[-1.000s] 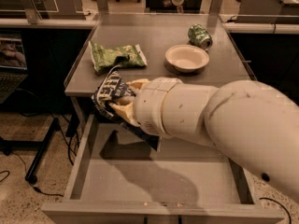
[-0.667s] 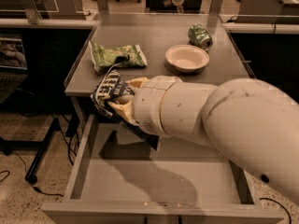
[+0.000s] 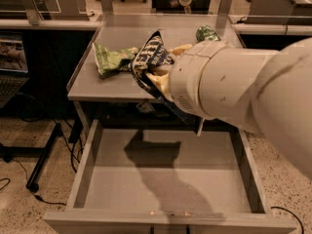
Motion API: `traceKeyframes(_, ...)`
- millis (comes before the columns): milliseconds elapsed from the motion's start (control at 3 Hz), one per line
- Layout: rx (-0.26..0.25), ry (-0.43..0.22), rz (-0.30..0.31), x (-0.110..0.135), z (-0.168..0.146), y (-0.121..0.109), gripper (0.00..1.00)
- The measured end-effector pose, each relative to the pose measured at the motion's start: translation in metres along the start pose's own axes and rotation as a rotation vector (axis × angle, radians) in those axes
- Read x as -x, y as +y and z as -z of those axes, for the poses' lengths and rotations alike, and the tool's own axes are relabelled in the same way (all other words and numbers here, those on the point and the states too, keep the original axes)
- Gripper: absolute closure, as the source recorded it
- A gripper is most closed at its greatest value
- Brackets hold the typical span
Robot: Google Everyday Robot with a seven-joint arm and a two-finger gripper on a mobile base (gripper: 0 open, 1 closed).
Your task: Pick blue chip bag from top drawer and place on counter
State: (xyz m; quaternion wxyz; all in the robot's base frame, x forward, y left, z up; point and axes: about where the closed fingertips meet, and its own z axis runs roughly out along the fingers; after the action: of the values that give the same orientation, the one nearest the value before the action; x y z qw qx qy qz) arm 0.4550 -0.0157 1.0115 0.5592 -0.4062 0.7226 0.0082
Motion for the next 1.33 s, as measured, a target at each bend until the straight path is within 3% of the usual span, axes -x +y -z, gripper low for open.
traceKeyframes(667,-0.043,0.022,0.021,-0.002,0.000,-0.013,1.00)
traceKeyframes(1000,-0.137,0.037,0.038,-0.005,0.006,-0.050,1.00)
traceKeyframes(1333,-0.206,0.081,0.022,-0.025,0.012,-0.090,1.00)
